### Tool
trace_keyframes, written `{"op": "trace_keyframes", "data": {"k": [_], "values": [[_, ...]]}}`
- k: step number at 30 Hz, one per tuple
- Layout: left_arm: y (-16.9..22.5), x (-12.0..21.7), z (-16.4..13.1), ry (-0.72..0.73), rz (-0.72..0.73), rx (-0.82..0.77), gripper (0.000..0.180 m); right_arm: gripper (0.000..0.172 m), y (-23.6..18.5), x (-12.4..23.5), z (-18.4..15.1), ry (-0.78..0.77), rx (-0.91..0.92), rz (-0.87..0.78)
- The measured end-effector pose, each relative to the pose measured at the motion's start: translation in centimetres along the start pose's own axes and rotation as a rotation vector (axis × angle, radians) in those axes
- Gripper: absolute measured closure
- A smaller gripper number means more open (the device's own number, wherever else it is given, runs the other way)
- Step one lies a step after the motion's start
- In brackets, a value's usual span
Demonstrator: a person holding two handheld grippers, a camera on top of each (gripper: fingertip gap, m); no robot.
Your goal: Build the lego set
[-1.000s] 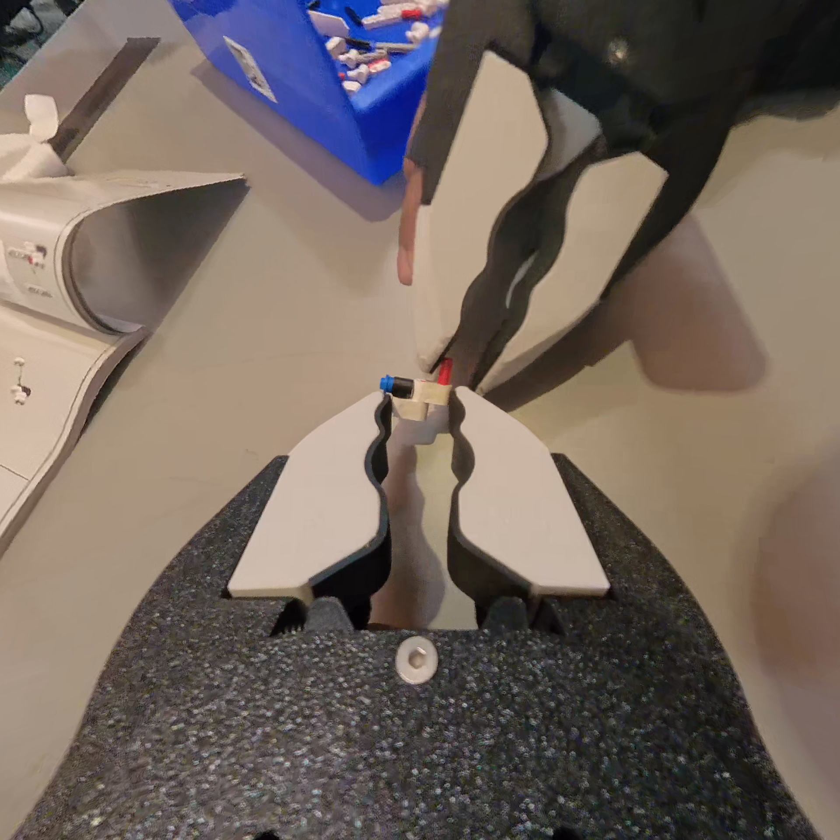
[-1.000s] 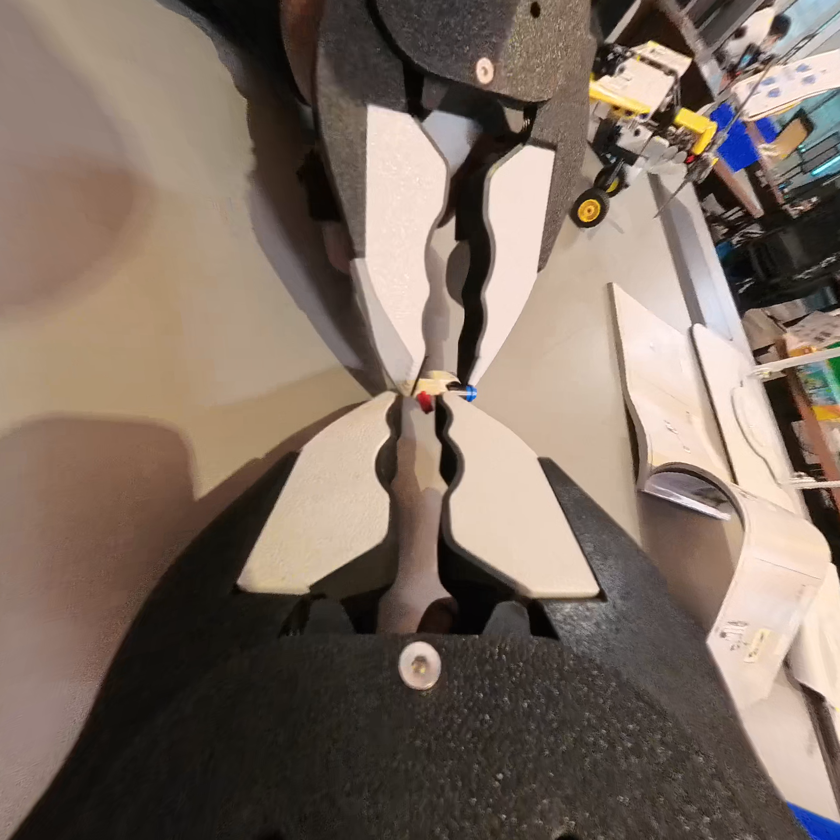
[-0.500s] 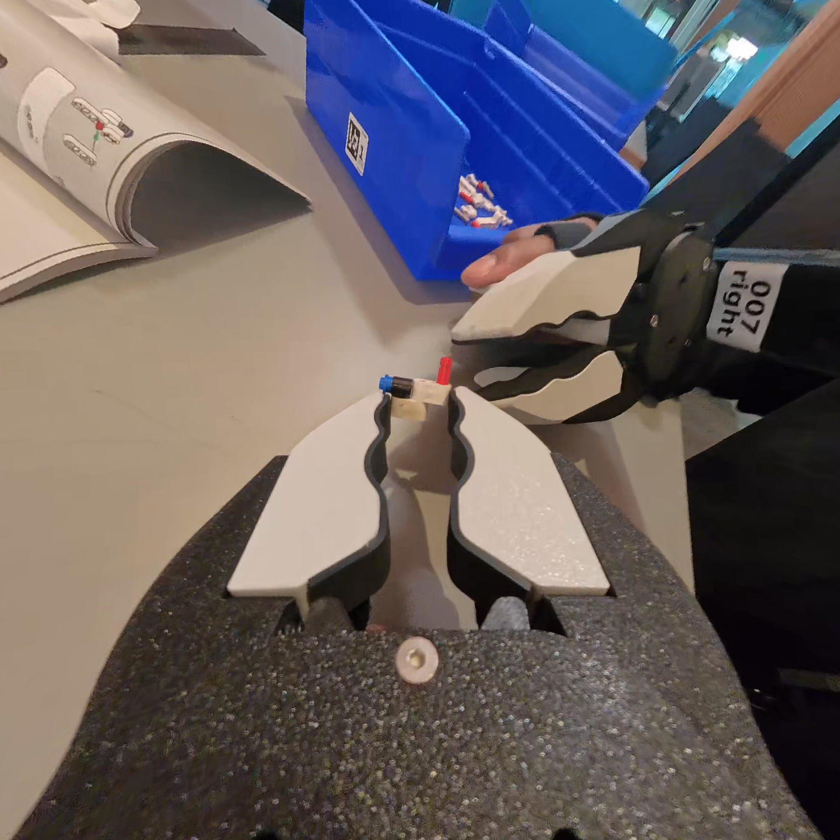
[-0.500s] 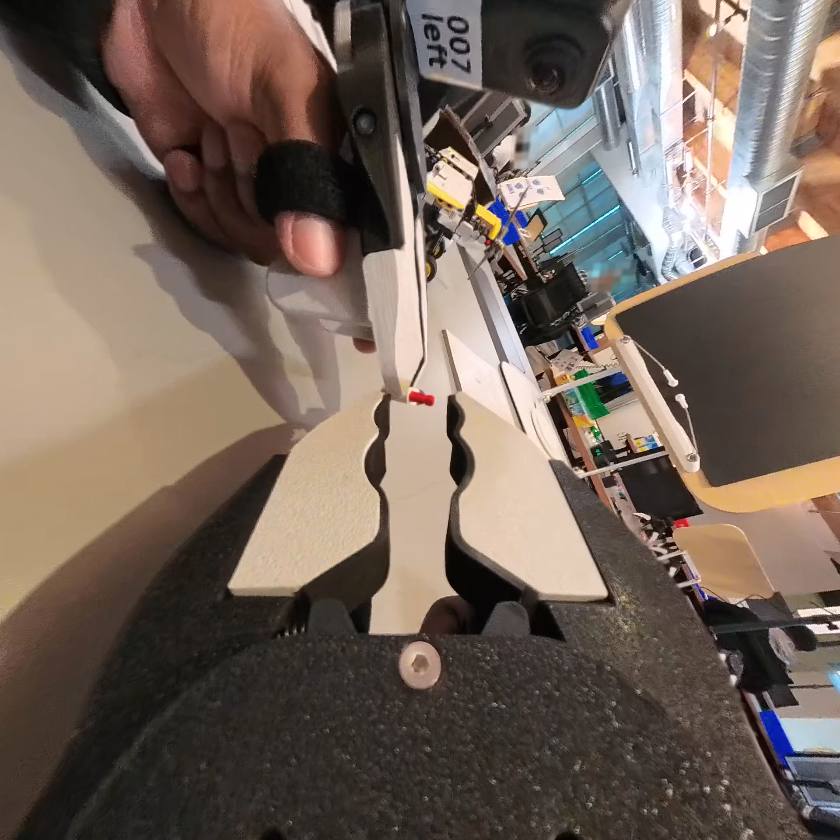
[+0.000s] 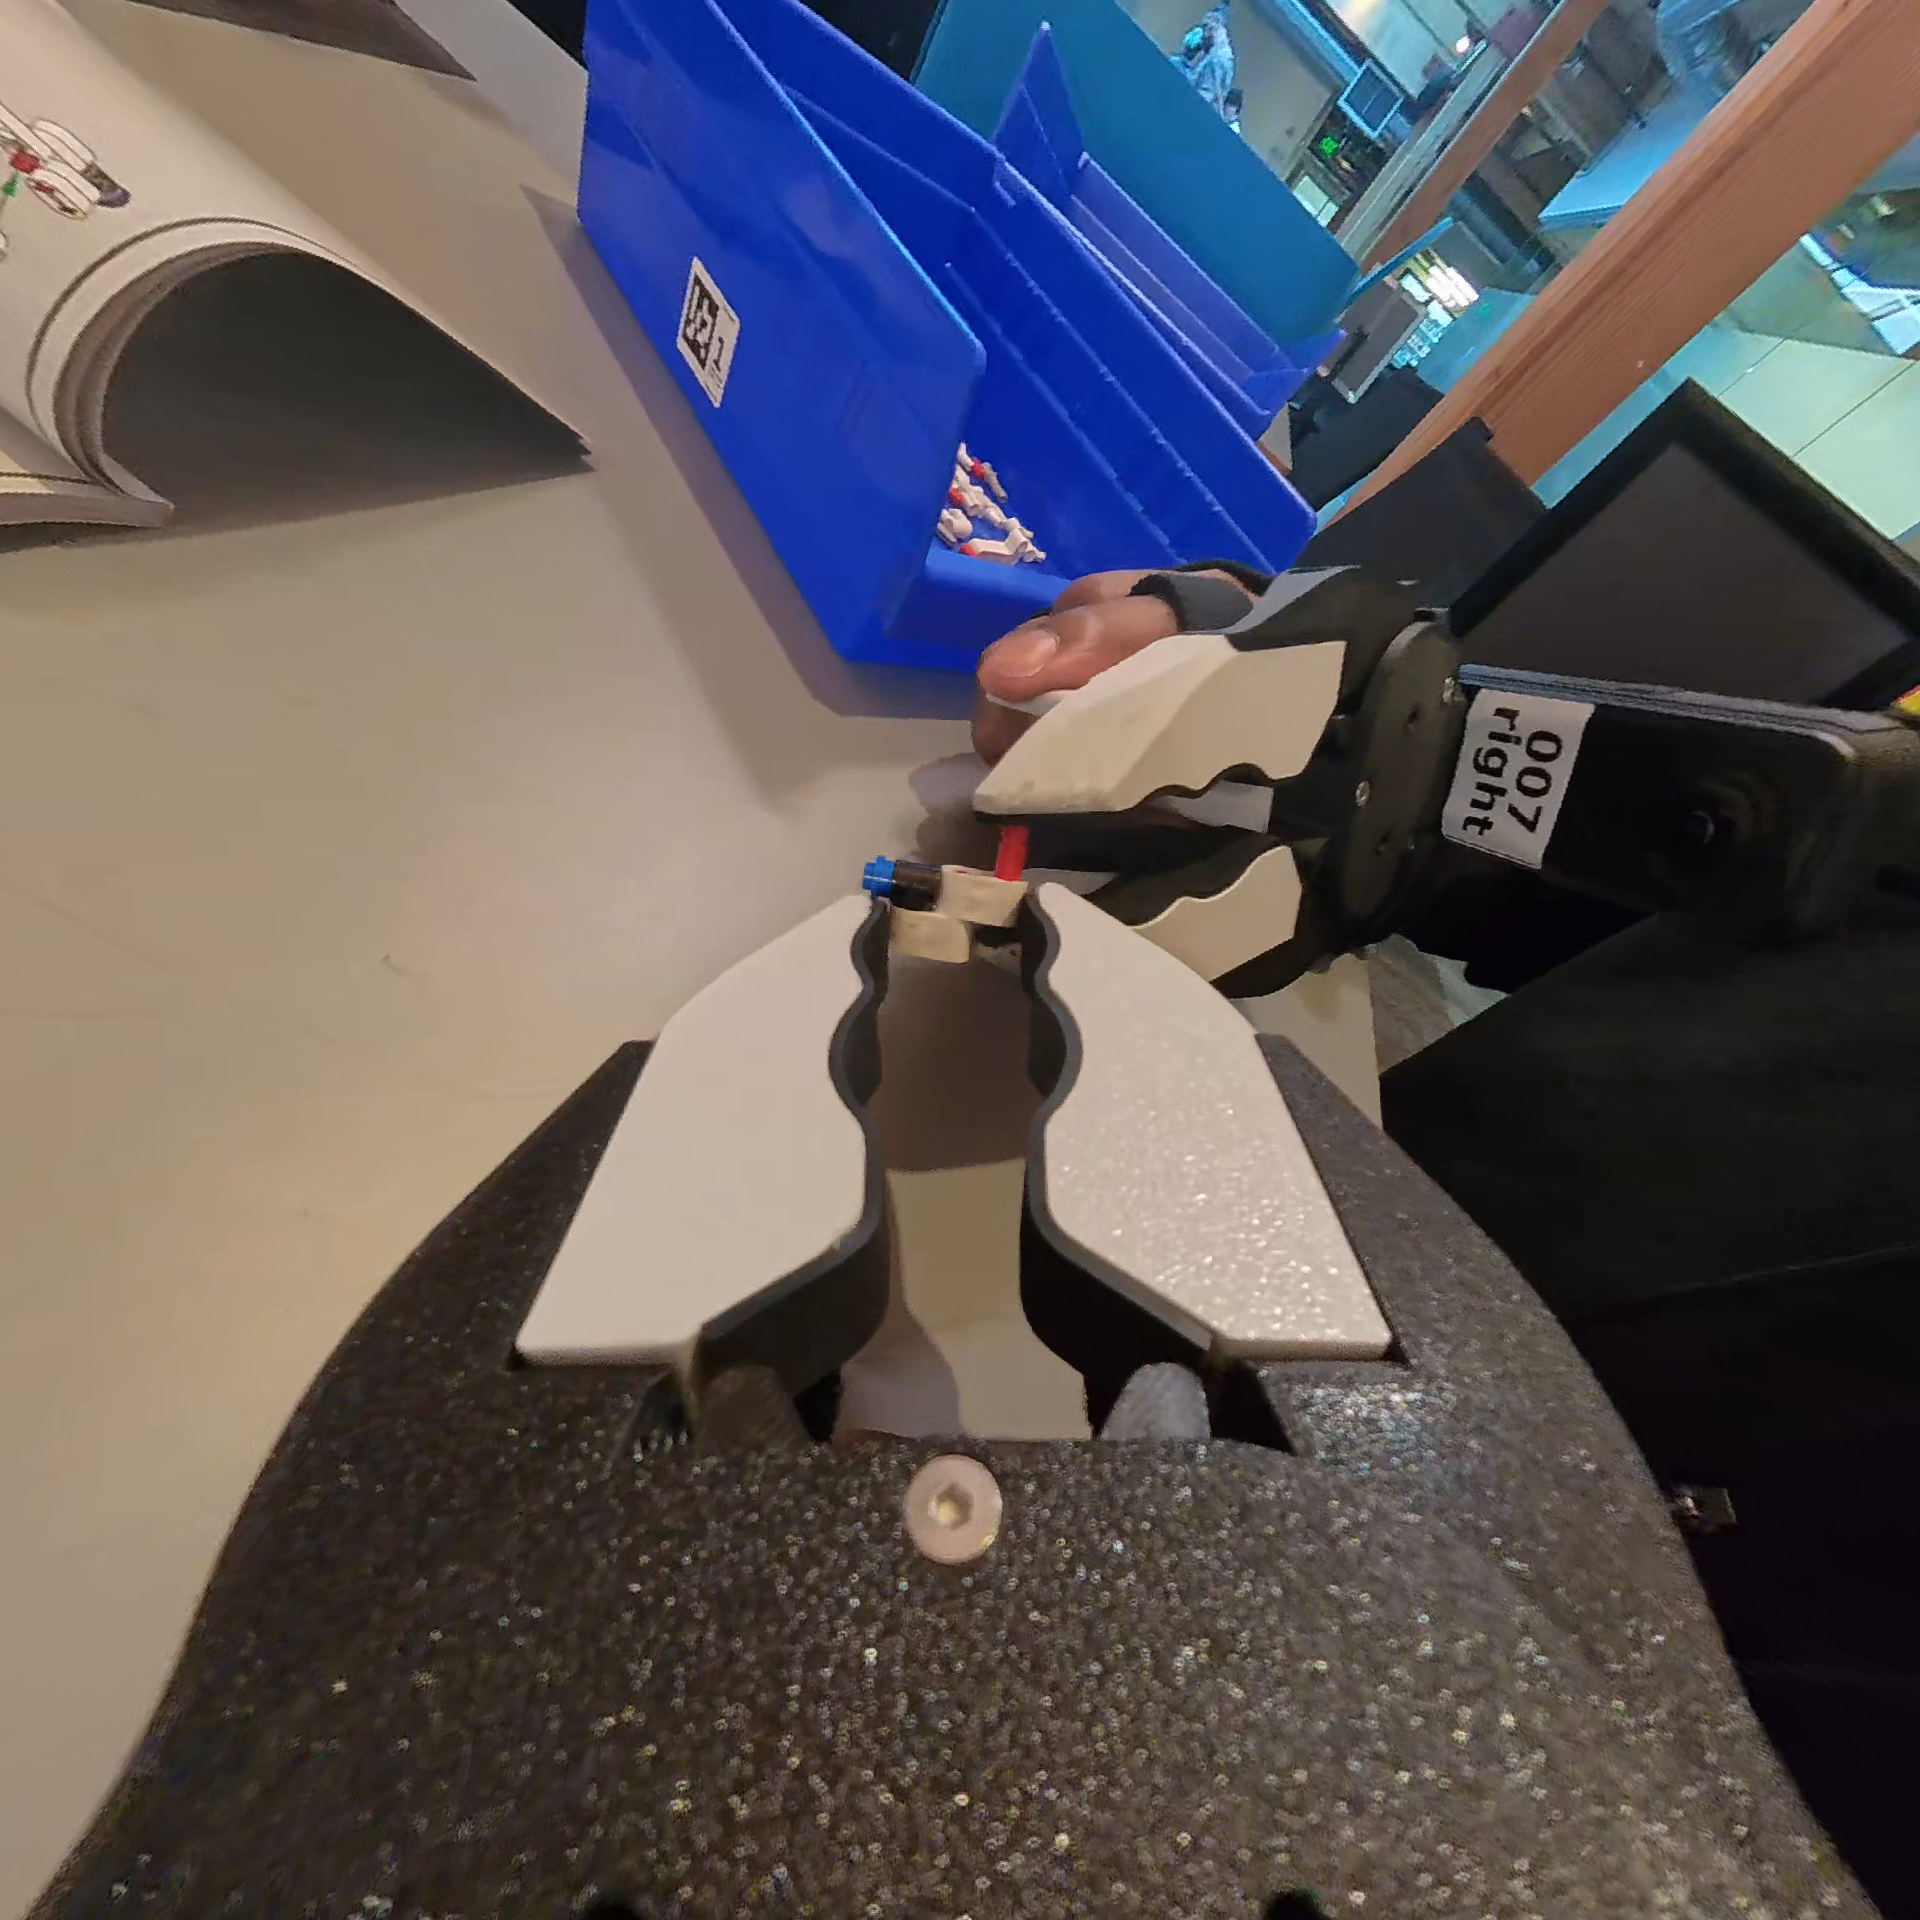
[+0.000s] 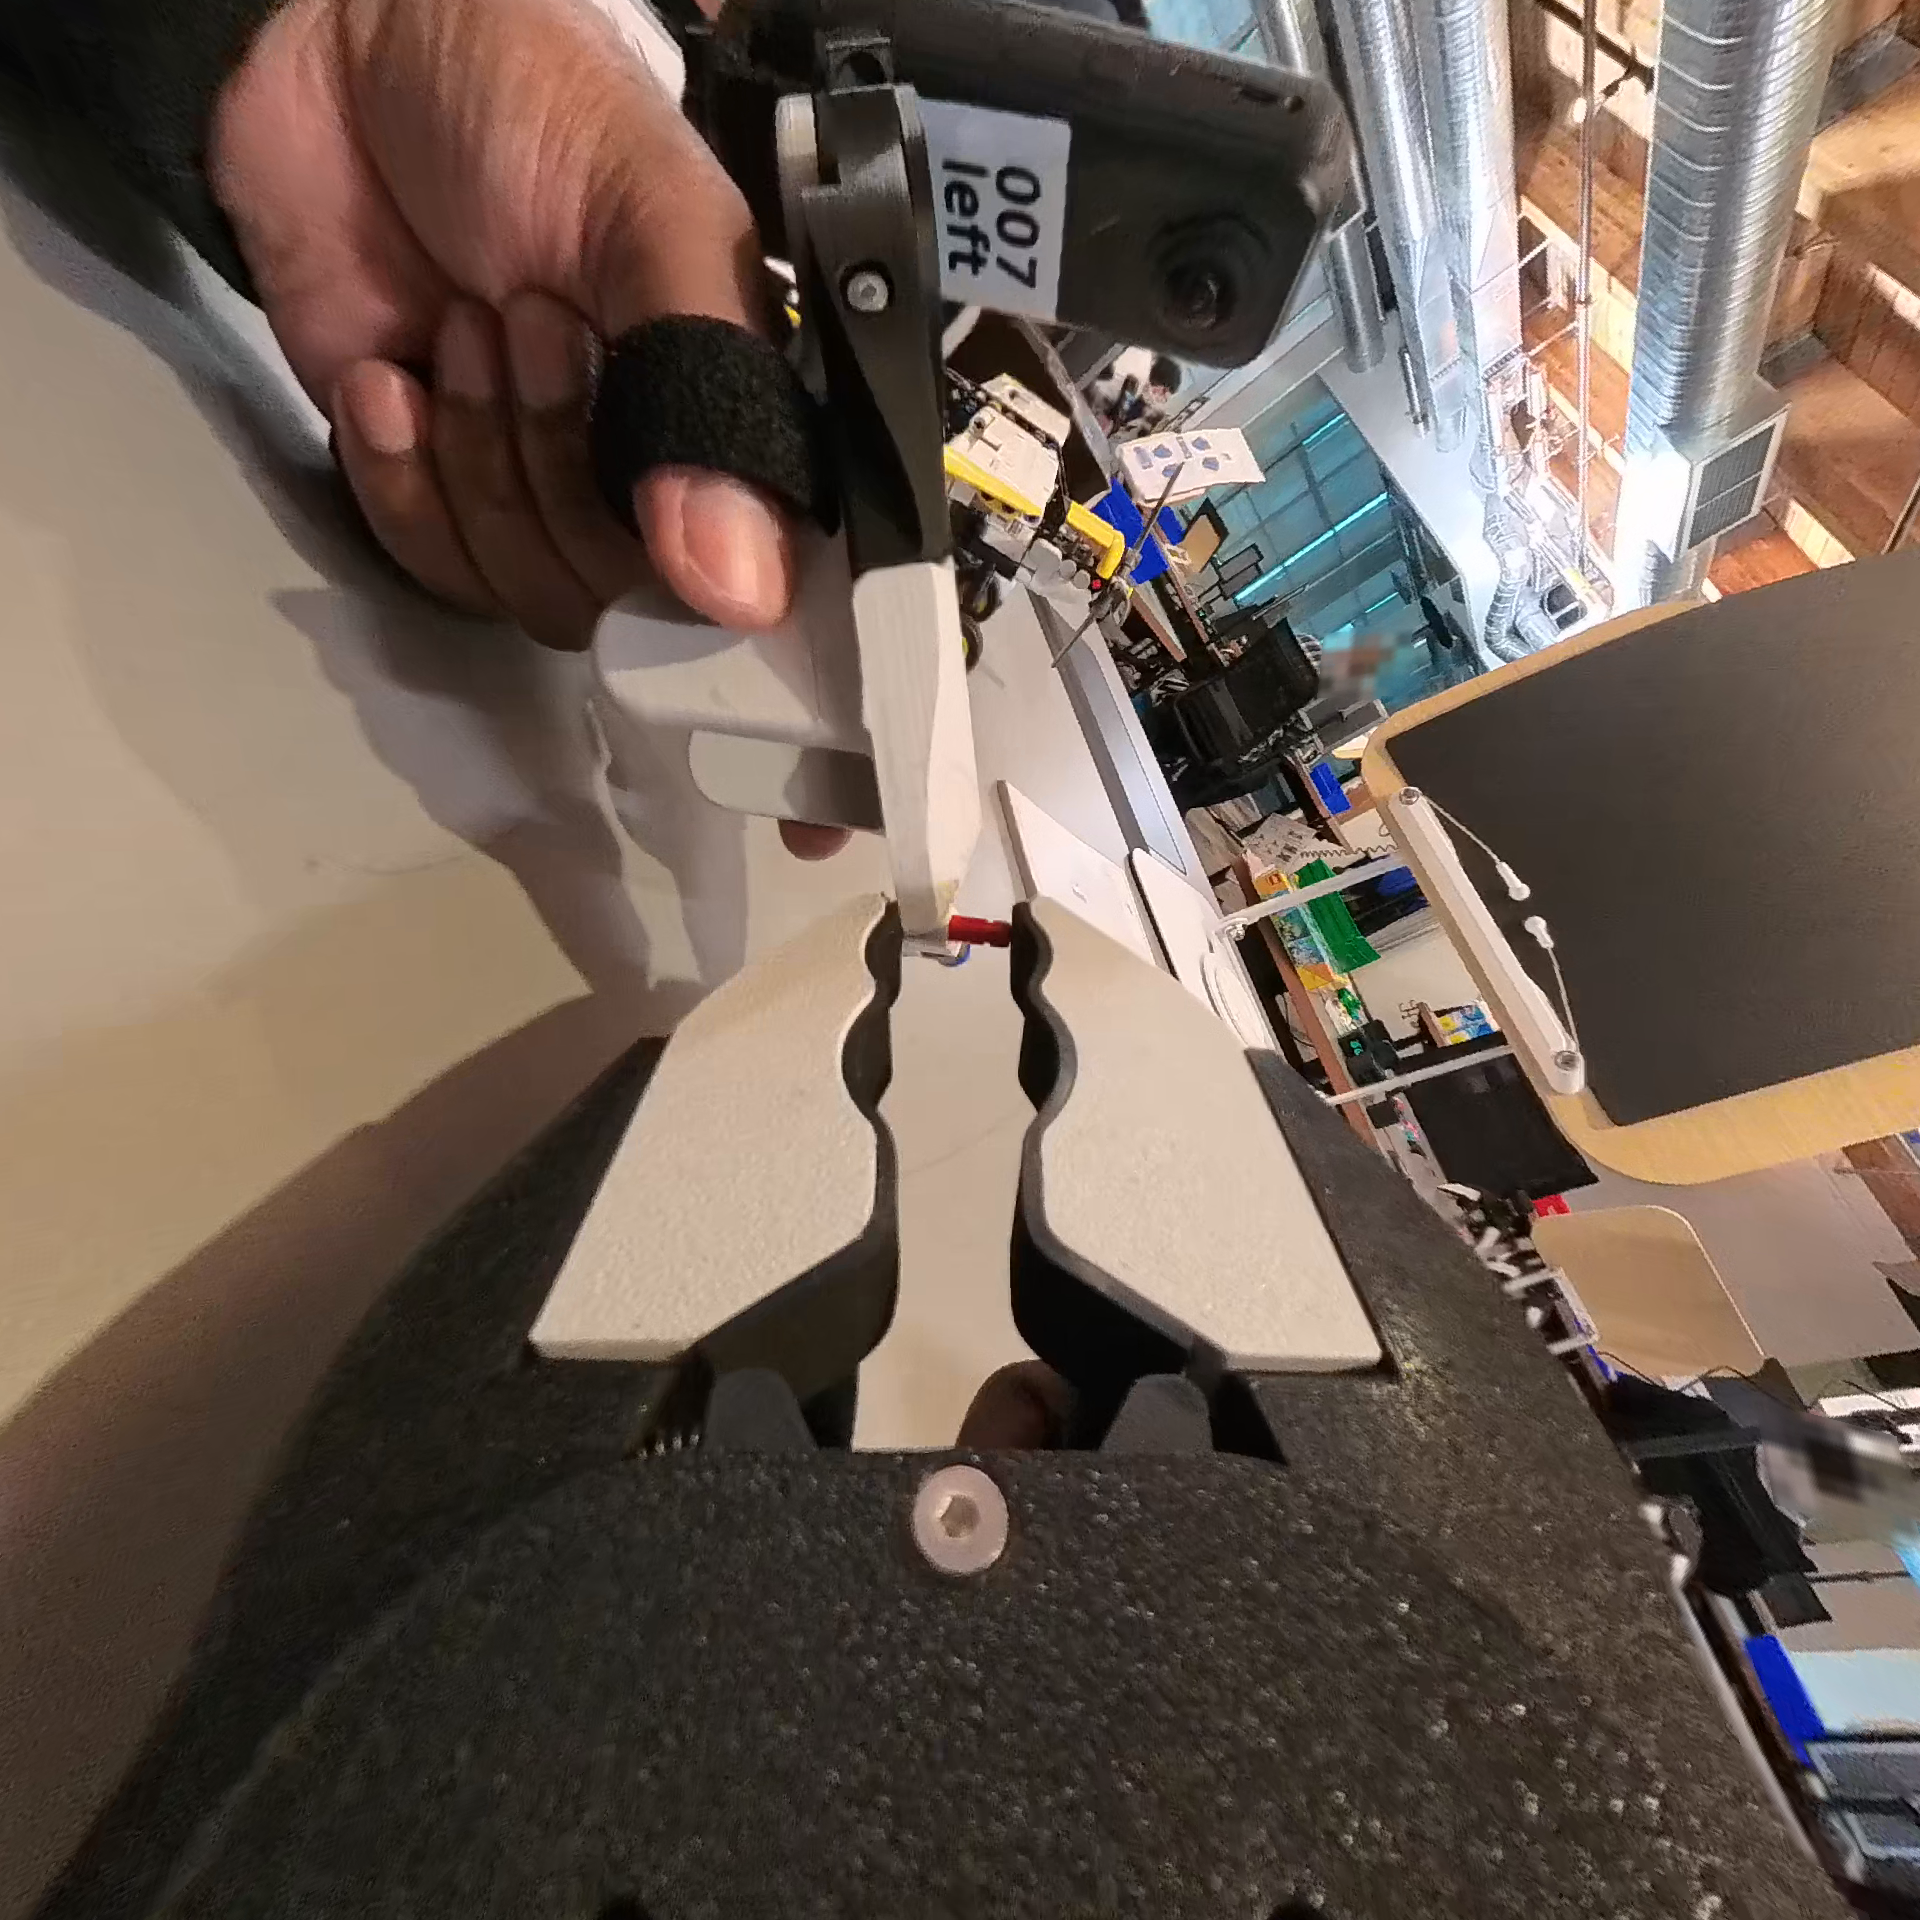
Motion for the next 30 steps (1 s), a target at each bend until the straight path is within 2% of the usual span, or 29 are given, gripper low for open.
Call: {"op": "trace_keyframes", "data": {"k": [10, 14, 20, 30], "values": [[-0.2, 0.7, 0.2, 0.071, -0.227, 0.081, 0.149, 0.152, 1.2, 1.2, -0.1, 0.128, -0.104, 0.023], [-0.6, 0.9, 0.4, 0.117, -0.285, 0.136, 0.144, 0.152, 1.8, 2.0, 0.0, 0.225, -0.160, 0.032], [-0.1, -0.2, 0.2, 0.076, -0.519, 0.249, 0.141, 0.152, 2.0, 2.4, 0.3, 0.323, -0.202, 0.047], [0.1, -0.4, 0.0, 0.149, -0.643, 0.306, 0.172, 0.152, 2.3, 2.5, 0.0, 0.371, -0.257, 0.091]]}}
Point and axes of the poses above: each gripper's, where its closed fingertips meet, x back along the fingers, z out of its top, y = z × x across the jaws, the point moved 10 cm from there along x, back along the fingers, and after that the axes turned 6 degrees about -y, right-handed, at the moved point
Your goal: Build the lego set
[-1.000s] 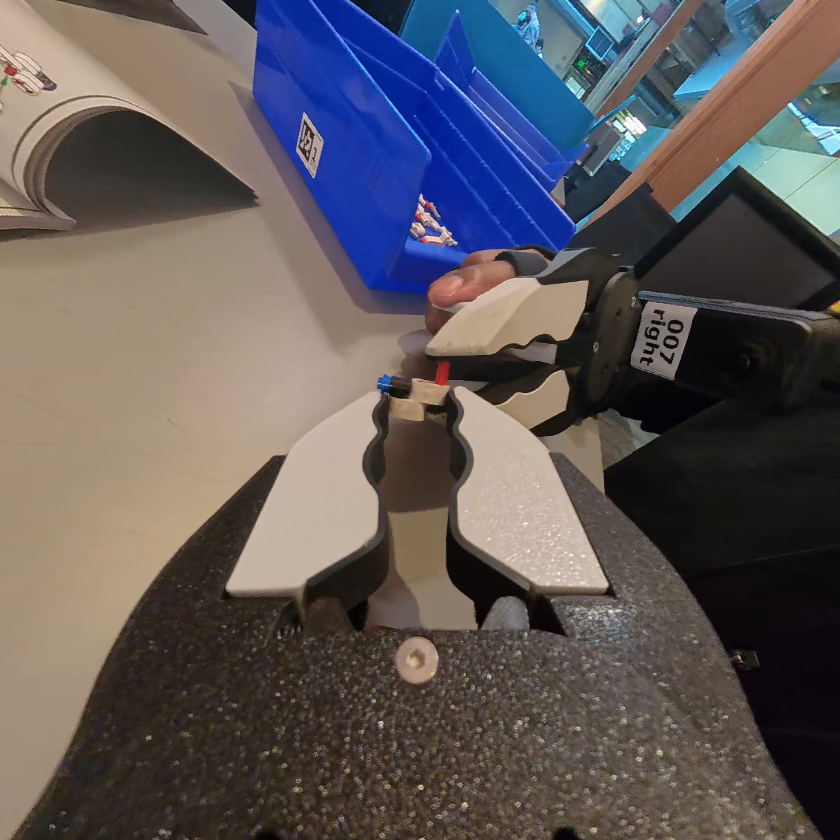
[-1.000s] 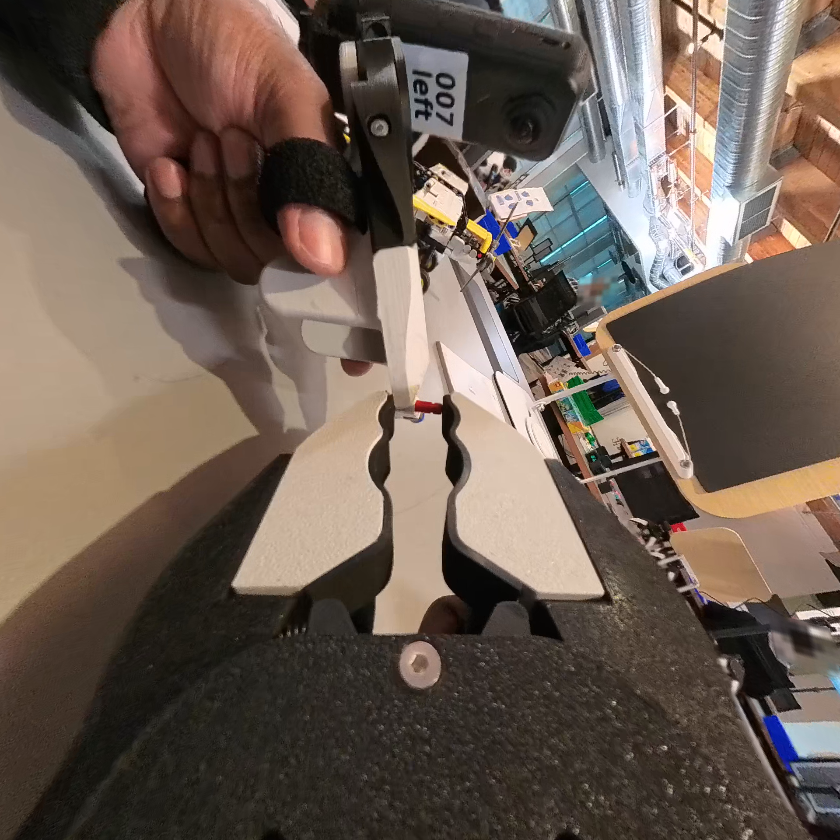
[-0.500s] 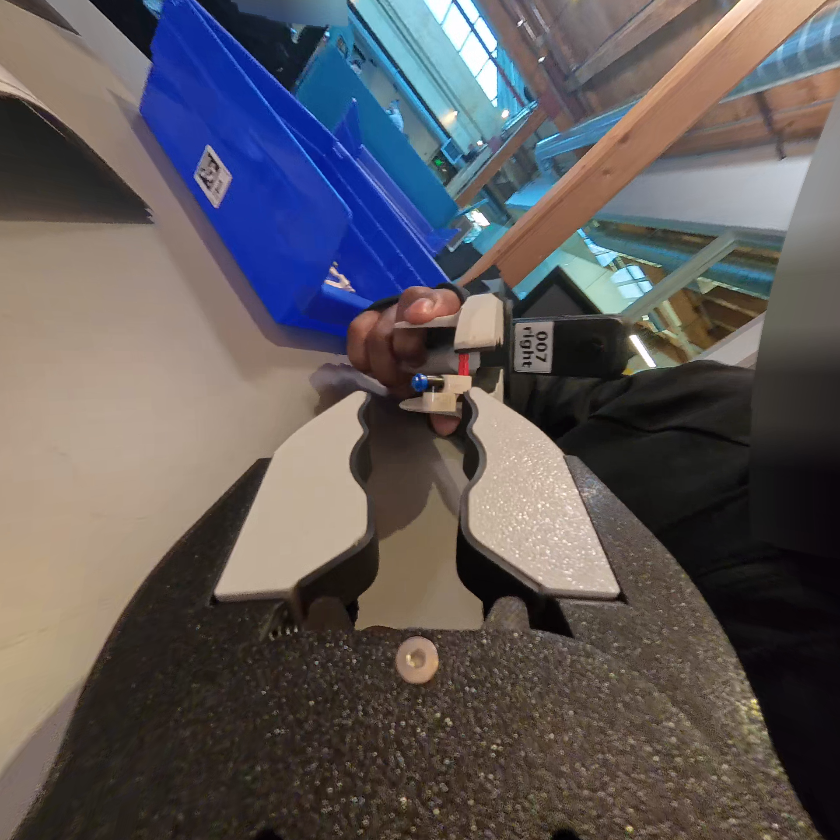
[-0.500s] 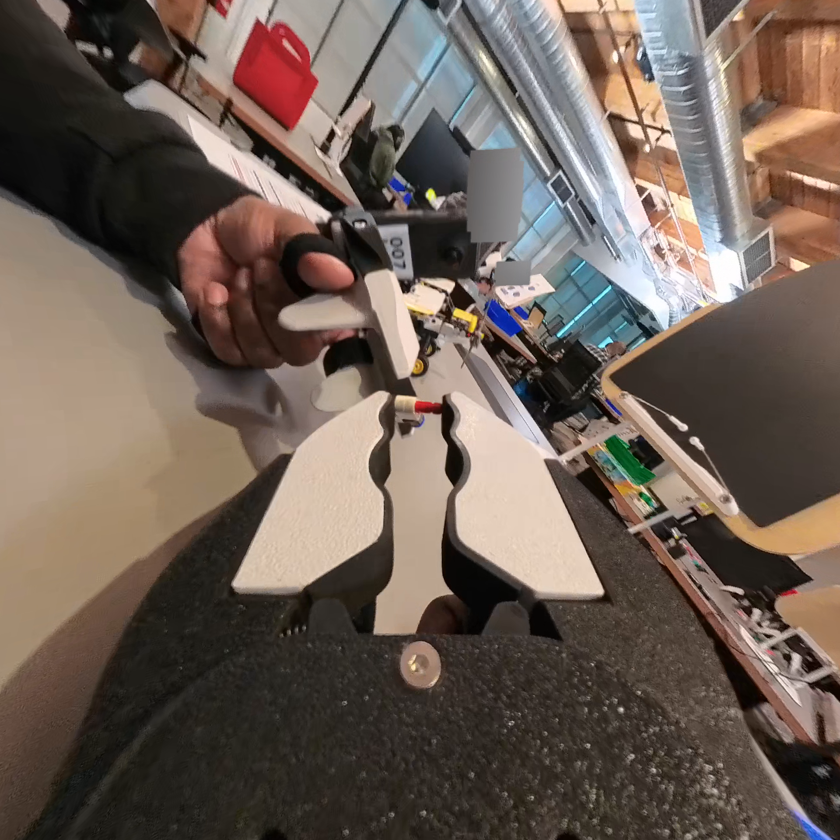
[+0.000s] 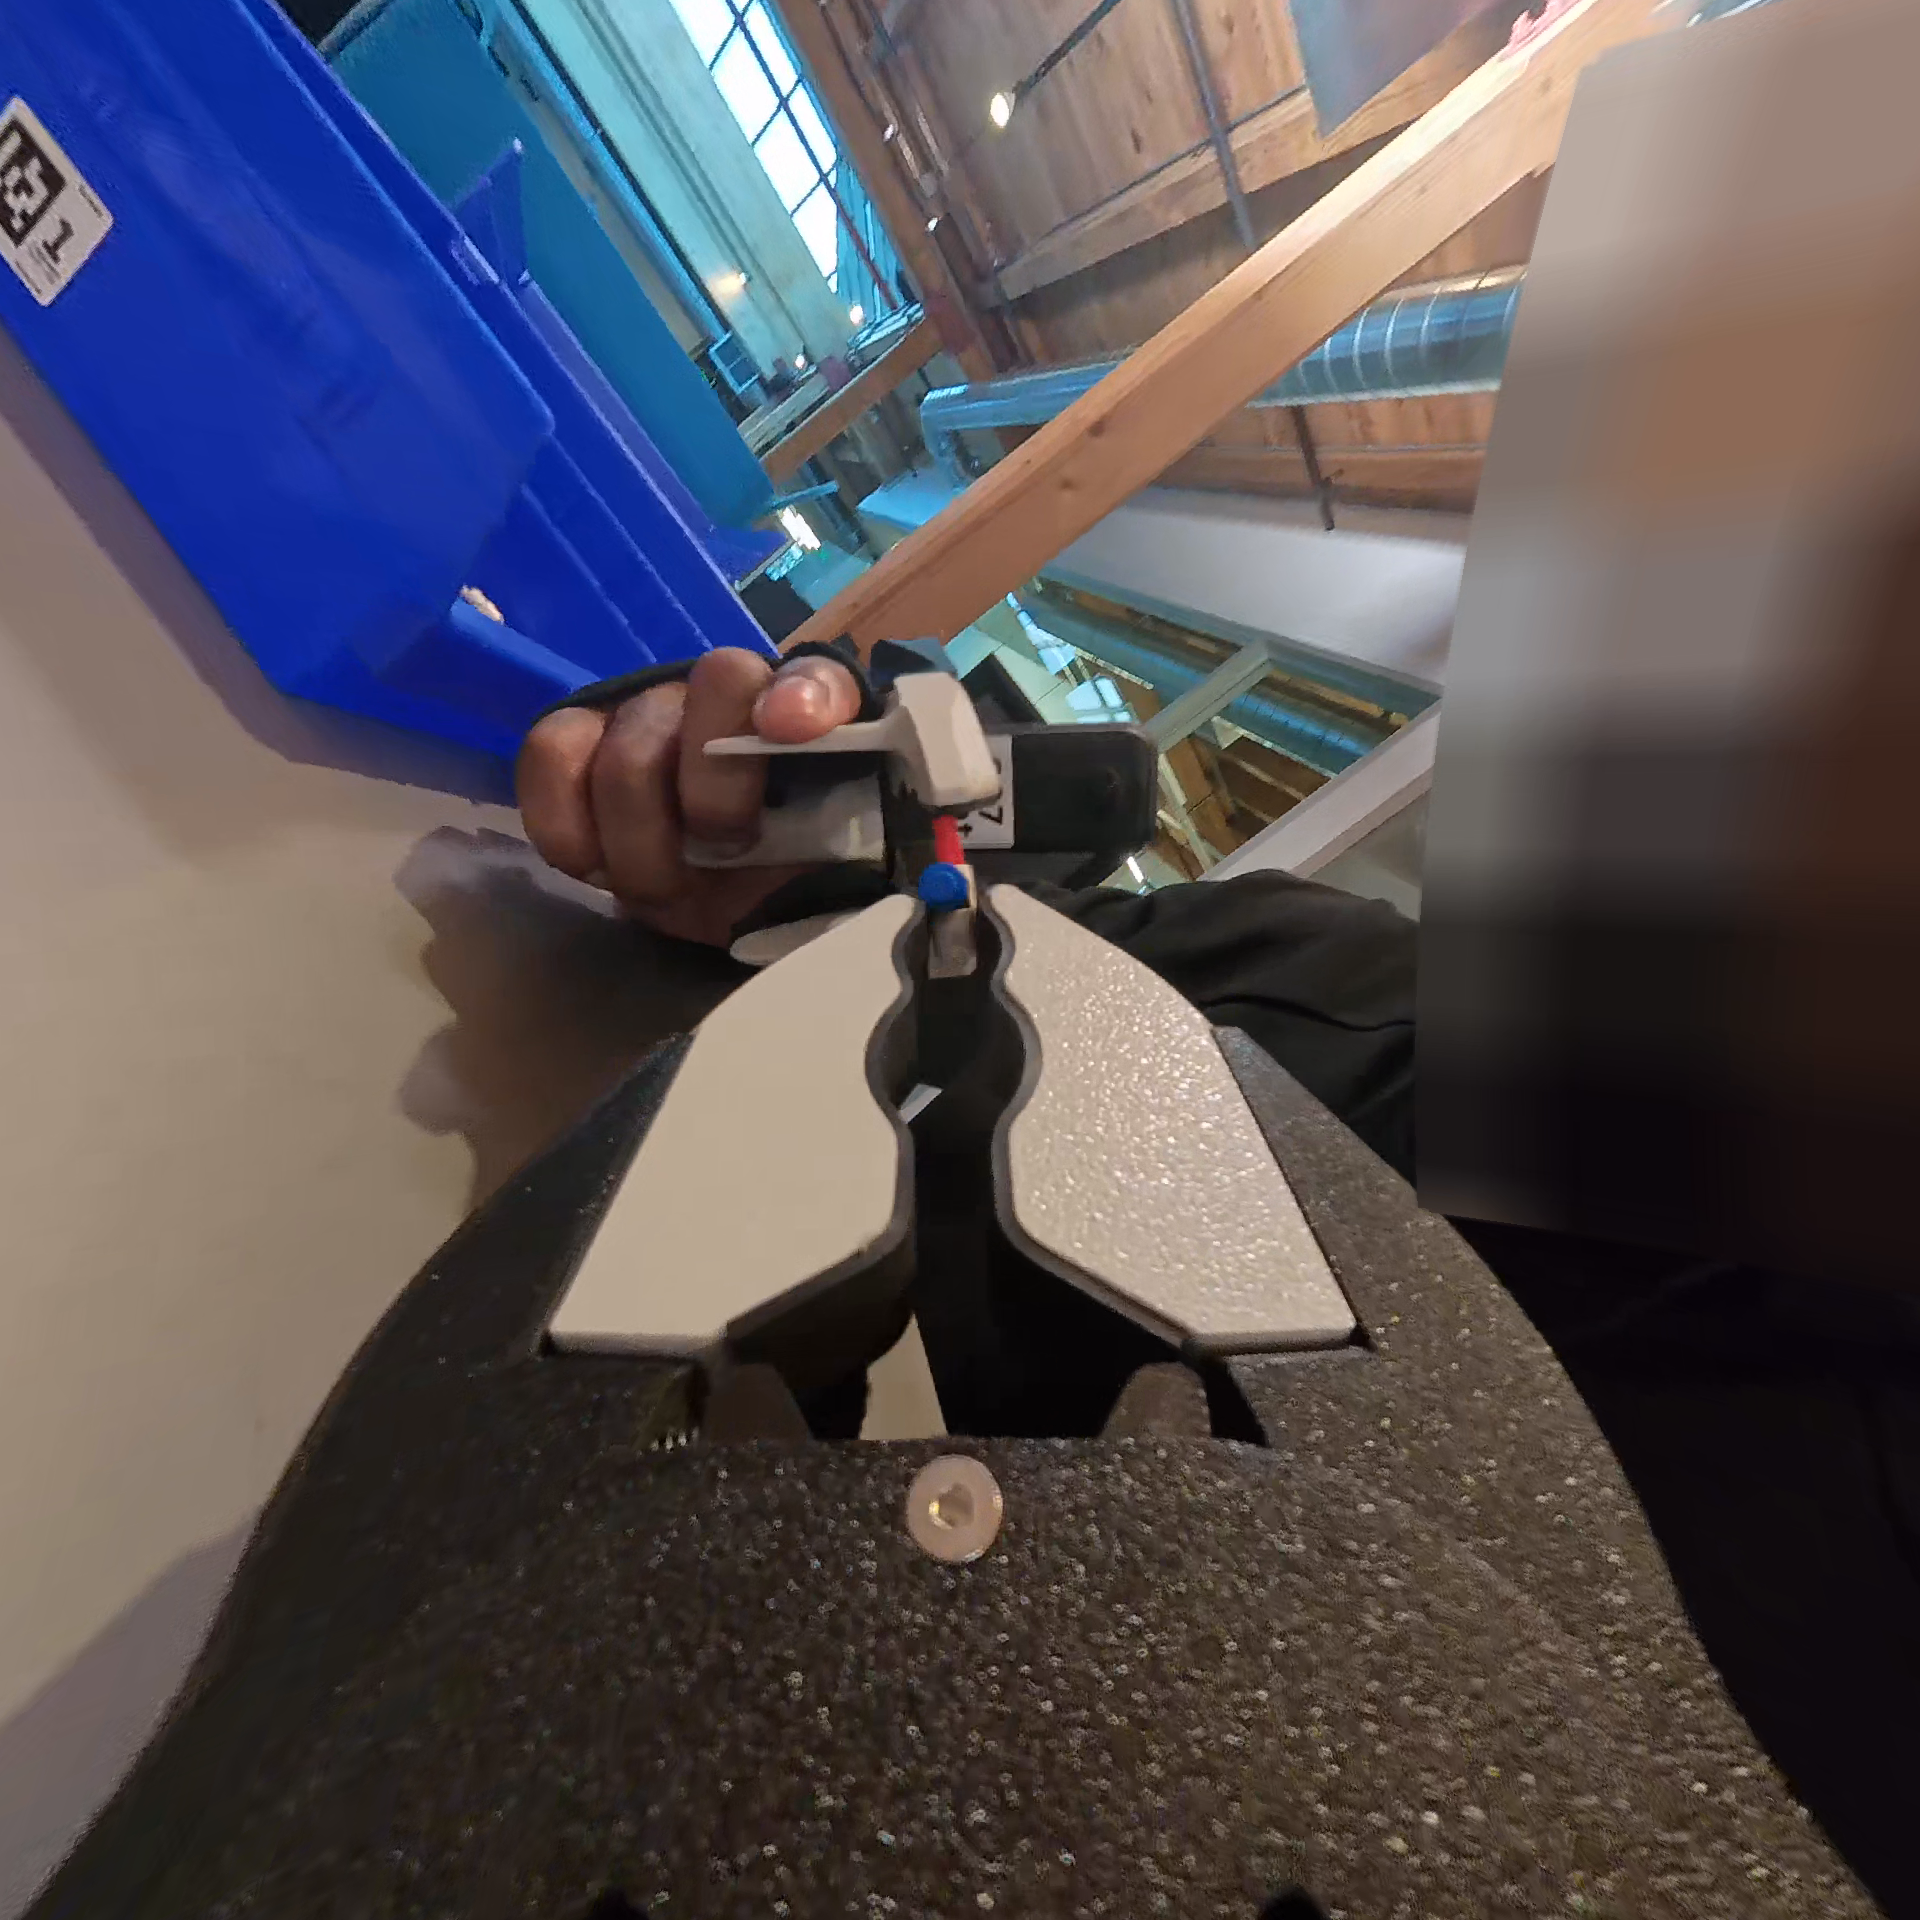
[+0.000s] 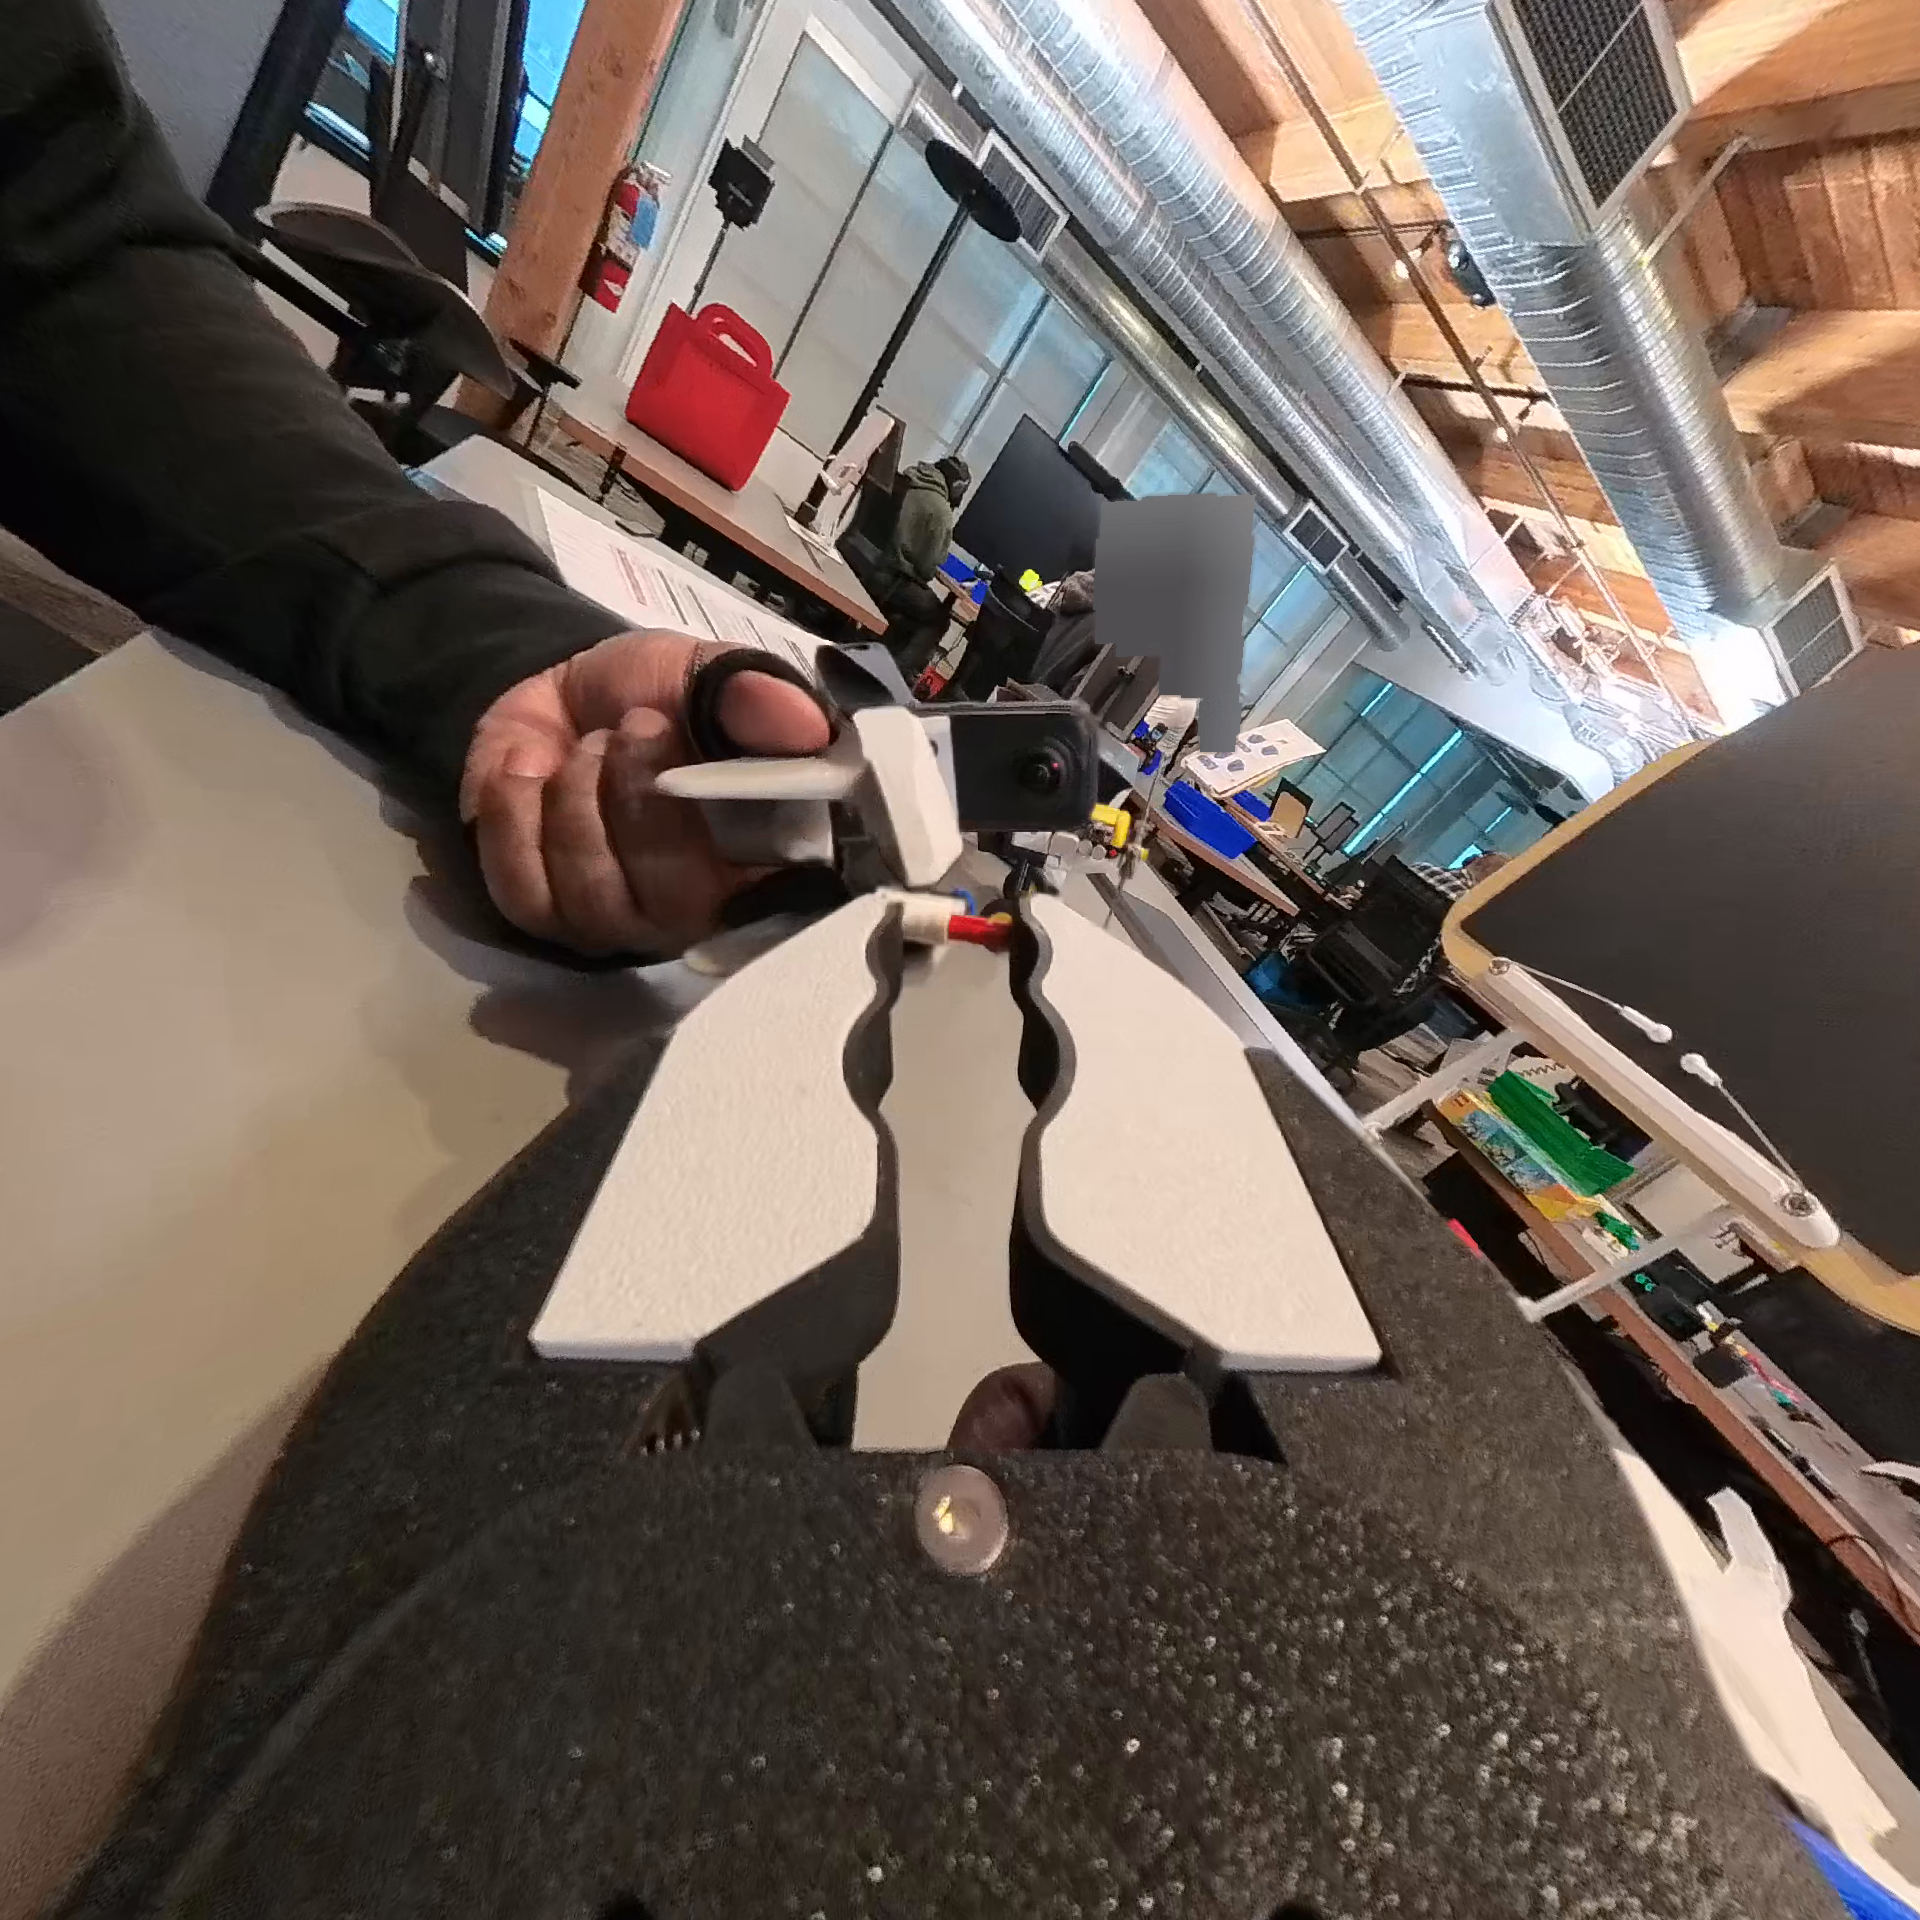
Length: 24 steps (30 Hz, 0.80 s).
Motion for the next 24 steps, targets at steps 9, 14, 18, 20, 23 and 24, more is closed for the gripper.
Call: {"op": "trace_keyframes", "data": {"k": [9, 14, 18, 20, 23, 24], "values": [[-0.07, -0.03, -0.04, 0.011, 0.039, 0.001, 0.171, 0.153, 0.17, -0.06, -0.23, -0.016, -0.015, 0.007], [-0.06, -0.36, -0.23, -0.022, 0.023, 0.013, 0.171, 0.153, 0.03, -0.15, -0.25, -0.012, -0.023, 0.038], [-0.04, -0.36, -0.25, -0.010, 0.018, 0.004, 0.172, 0.152, 0.06, -0.14, -0.25, -0.009, -0.024, 0.037], [0.02, -0.33, -0.17, 0.009, 0.037, -0.018, 0.173, 0.152, 0.10, -0.16, -0.26, -0.021, -0.015, 0.014], [0.09, -0.09, -0.07, 0.027, 0.047, -0.030, 0.173, 0.152, 0.16, -0.13, -0.26, -0.035, -0.014, 0.004], [0.07, 0.02, -0.03, 0.034, 0.050, -0.029, 0.173, 0.151, 0.19, -0.13, -0.31, -0.045, -0.016, 0.002]]}}
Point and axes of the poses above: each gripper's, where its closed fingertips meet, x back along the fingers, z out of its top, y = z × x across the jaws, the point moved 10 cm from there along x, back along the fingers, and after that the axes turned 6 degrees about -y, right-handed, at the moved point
